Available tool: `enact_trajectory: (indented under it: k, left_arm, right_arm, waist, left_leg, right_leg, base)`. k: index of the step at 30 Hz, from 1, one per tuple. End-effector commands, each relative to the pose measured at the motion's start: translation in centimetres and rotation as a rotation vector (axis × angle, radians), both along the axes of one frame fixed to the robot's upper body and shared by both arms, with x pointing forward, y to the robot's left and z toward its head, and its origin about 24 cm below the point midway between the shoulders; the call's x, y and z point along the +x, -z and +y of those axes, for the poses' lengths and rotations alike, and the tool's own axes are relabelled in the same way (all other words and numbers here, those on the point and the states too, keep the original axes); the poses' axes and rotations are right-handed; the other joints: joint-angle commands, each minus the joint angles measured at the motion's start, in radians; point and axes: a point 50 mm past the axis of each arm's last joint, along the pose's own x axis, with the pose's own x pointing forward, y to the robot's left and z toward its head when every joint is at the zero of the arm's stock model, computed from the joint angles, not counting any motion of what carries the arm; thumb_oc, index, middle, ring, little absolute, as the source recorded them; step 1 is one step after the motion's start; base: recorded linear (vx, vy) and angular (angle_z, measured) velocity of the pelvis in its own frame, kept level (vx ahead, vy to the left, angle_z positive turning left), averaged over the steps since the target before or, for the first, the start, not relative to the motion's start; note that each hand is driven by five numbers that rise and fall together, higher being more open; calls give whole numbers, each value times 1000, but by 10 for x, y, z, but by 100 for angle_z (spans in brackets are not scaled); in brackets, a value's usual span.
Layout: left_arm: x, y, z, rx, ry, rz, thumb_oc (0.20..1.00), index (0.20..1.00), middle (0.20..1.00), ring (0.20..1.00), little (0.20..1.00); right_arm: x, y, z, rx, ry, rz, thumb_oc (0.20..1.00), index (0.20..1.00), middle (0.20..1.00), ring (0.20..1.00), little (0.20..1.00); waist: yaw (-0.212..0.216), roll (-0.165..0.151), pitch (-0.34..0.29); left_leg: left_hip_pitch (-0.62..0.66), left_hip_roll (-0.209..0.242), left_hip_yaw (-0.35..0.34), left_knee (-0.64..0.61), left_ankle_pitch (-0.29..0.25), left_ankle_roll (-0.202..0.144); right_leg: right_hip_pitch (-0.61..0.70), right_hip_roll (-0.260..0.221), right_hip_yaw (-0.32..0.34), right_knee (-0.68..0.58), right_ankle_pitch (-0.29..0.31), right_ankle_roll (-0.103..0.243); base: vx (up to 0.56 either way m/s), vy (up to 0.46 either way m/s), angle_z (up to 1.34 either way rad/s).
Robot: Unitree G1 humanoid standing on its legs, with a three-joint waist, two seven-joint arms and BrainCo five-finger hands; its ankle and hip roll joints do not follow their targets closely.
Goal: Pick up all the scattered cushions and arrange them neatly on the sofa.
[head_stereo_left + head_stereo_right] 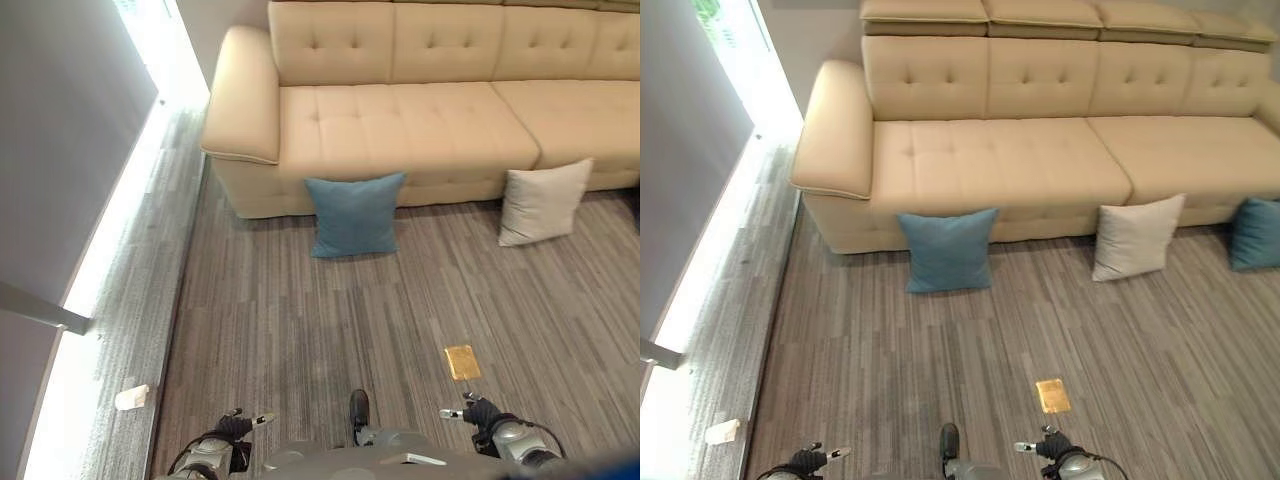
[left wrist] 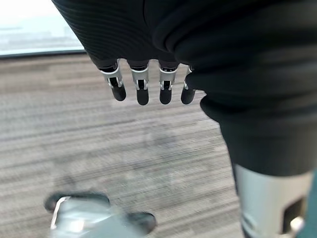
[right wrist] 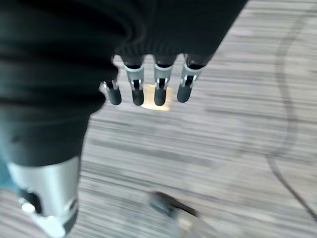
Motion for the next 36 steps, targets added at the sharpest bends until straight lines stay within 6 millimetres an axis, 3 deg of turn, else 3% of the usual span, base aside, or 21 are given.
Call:
enact_trajectory:
  k: [1,2,4,7,11,13,14,19,22,27,28,30,32,36]
  left_arm:
    - [35,-10,-10,-7,70,-105,1000,1000,1000,1000,1000]
    - [36,-10,-10,-8,73,-108,1000,1000,1000,1000,1000]
    - [33,-10,-6,1,73,-85,1000,1000,1000,1000,1000]
    - [25,-7,-2,2,60,-56,1000,1000,1000,1000,1000]
    - [9,-4,6,11,27,-2,1000,1000,1000,1000,1000]
    - [11,-4,5,5,8,-9,1000,1000,1000,1000,1000]
    - [12,-4,4,6,6,-13,1000,1000,1000,1000,1000]
    - [14,-5,4,14,27,-23,1000,1000,1000,1000,1000]
    - [13,-4,3,14,39,-20,1000,1000,1000,1000,1000]
    - [17,-4,-3,7,74,-26,1000,1000,1000,1000,1000]
    - [23,-6,-5,2,85,-42,1000,1000,1000,1000,1000]
    - [24,-6,-7,4,94,-44,1000,1000,1000,1000,1000]
    - [25,-7,-3,14,97,-39,1000,1000,1000,1000,1000]
    - [14,-3,-1,8,68,-2,1000,1000,1000,1000,1000]
  right_arm:
    - [28,-15,-19,-52,64,-86,1000,1000,1000,1000,1000]
    - [29,-15,-20,-50,76,-92,1000,1000,1000,1000,1000]
    - [29,-16,-20,-43,95,-97,1000,1000,1000,1000,1000]
    - [31,-16,-17,-38,78,-101,1000,1000,1000,1000,1000]
    - [34,-16,-12,-23,46,-109,1000,1000,1000,1000,1000]
    - [45,-20,-9,-22,12,-137,1000,1000,1000,1000,1000]
    - [48,-22,-8,-18,10,-150,1000,1000,1000,1000,1000]
    - [51,-23,-8,-24,-2,-148,1000,1000,1000,1000,1000]
    - [48,-22,-7,-22,4,-149,1000,1000,1000,1000,1000]
    - [36,-19,-20,-34,61,-128,1000,1000,1000,1000,1000]
    - [34,-20,-23,-41,72,-125,1000,1000,1000,1000,1000]
    - [31,-18,-24,-43,90,-113,1000,1000,1000,1000,1000]
    - [29,-17,-23,-37,97,-106,1000,1000,1000,1000,1000]
    - [32,-16,-18,-29,70,-103,1000,1000,1000,1000,1000]
  waist:
    - [-25,-1,124]
    - [-16,14,118]
    - [19,46,101]
    - [49,58,86]
    - [48,65,37]
    - [48,109,62]
    - [47,114,68]
    - [-3,132,60]
    - [-2,97,58]
    - [-25,68,57]
    - [-26,56,76]
    - [-34,51,93]
    - [-23,59,85]
    - [-21,80,43]
  left_leg:
    - [64,71,-13,-212,115,33]
    - [35,50,9,-338,134,17]
    - [53,16,37,-711,176,-11]
    - [94,3,-15,-812,190,-19]
    - [162,-1,-32,-830,226,-19]
    - [243,22,-52,-854,239,-17]
    - [267,24,-58,-868,236,-15]
    - [385,38,-105,-967,200,0]
    - [375,49,-89,-955,188,3]
    - [307,99,-55,-816,184,-1]
    - [252,108,-37,-696,178,0]
    - [184,104,2,-633,172,-10]
    - [196,66,16,-759,181,-17]
    - [302,49,-11,-914,202,-20]
  right_leg:
    - [137,-89,119,-58,147,238]
    - [173,-72,126,-90,136,239]
    - [241,-28,149,-123,120,245]
    - [270,-26,171,-110,108,245]
    - [245,-34,173,35,97,238]
    - [172,-19,132,230,79,237]
    - [164,-13,134,245,78,240]
    - [20,-56,101,7,53,249]
    - [70,-73,107,-48,77,259]
    - [120,-69,100,-88,93,258]
    - [135,-78,91,-93,99,255]
    - [155,-82,89,-93,100,250]
    - [176,-63,100,-100,97,252]
    - [164,-50,96,-63,81,246]
  base:
    - [358,-331,100]
    - [492,-148,49]
    - [529,57,13]
    - [292,99,-66]
    - [216,210,-69]
    - [144,193,6]
    - [123,109,-36]
    - [202,-58,3]
    - [111,-289,62]
    - [89,-315,85]
    - [5,-221,7]
    - [61,-125,19]
    - [170,35,12]
    - [188,204,-32]
